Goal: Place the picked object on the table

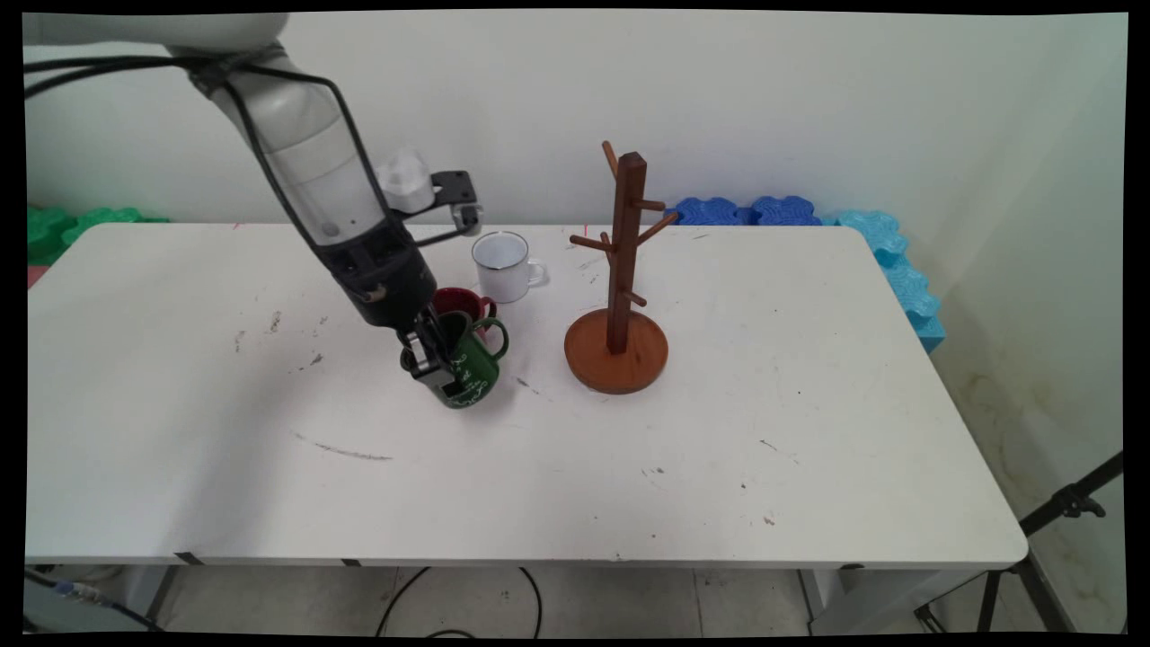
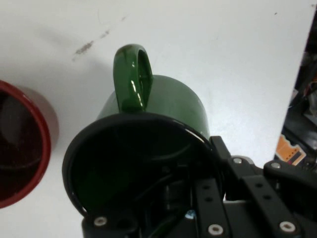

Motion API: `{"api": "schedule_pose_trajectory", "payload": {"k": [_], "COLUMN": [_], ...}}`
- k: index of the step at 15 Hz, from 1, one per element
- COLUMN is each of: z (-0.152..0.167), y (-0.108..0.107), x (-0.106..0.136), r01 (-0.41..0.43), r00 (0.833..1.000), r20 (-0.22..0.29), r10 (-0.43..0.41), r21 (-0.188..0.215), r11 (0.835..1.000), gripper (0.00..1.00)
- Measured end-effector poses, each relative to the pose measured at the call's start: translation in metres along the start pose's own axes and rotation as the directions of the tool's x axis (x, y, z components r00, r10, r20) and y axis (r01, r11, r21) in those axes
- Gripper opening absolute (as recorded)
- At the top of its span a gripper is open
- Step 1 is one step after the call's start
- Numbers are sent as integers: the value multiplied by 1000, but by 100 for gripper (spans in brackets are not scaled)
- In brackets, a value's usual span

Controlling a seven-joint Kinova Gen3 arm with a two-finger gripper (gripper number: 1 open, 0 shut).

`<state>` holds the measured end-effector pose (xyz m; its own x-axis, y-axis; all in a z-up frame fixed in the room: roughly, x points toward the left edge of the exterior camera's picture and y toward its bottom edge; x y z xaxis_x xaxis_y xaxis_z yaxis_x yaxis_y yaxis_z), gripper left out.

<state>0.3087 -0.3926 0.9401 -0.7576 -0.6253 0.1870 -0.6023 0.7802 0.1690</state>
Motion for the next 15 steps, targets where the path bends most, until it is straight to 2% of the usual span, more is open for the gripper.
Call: {"api": "schedule_pose_trajectory", "payload": {"k": [7, 15], "z": [23, 56], "y": [1, 9], "x": [12, 10], "r01": [24, 0], "r00": [999, 999], "r20": [46, 43], "r10": [-28, -7], "r21": [80, 154], "r11": [997, 988], "gripper": [0, 0]}}
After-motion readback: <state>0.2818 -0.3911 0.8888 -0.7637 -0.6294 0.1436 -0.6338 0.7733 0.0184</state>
